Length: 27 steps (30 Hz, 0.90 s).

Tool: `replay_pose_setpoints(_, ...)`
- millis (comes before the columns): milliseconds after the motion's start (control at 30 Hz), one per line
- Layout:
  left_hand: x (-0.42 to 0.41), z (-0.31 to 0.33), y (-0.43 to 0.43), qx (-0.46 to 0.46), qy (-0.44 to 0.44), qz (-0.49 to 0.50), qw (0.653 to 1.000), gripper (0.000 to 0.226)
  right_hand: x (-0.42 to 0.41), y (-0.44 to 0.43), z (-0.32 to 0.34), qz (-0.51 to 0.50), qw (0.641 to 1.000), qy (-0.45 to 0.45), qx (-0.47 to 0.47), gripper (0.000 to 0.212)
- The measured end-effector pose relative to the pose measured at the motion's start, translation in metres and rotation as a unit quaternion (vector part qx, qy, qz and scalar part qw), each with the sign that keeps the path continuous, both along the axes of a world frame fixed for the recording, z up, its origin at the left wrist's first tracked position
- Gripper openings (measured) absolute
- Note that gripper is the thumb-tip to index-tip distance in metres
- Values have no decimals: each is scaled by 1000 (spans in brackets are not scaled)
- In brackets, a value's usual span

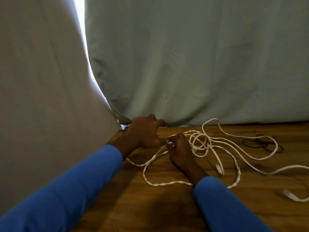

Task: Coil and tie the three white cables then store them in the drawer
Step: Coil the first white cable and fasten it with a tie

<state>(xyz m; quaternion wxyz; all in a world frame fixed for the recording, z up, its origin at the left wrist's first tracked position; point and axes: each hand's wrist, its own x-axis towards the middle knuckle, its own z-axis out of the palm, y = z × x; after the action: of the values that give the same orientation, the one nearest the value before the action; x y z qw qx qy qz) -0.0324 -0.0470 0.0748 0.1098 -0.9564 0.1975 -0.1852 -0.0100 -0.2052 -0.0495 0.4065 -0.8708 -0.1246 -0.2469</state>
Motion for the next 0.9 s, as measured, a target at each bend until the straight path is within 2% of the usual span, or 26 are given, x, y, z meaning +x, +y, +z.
replay_pose_setpoints(67,22,-25,-9,-42,93,9,995,100,-1,0,1,6,1000,0,5,24)
replay_pose_setpoints(200,56,-51,-15,-176,276,-3,945,89,3,-5,-6,6,999,3,45,31)
replay_pose_setpoints(300,78,-65,-7,-239,328,9,914,99,6,-6,-6,-27,996,59,66,54)
replay_pose_setpoints(400,103,-66,1,-250,297,22,921,99,9,-3,-6,-41,993,79,81,69)
replay_pose_setpoints(500,122,-60,-10,-240,254,-7,937,74,11,-1,-8,-60,990,85,95,79)
replay_pose_setpoints(600,133,-65,-25,-213,197,-45,956,36,12,-3,-8,-67,988,83,114,86)
replay_pose_setpoints(700,125,-64,-19,-243,158,-48,956,25,12,-6,-8,-65,988,89,111,86)
replay_pose_setpoints(800,101,-40,13,-350,104,-29,931,22,12,-8,-9,-59,986,113,104,86)
replay_pose_setpoints(900,63,-5,55,-481,46,-22,875,21,13,-8,-9,-67,989,102,78,67)
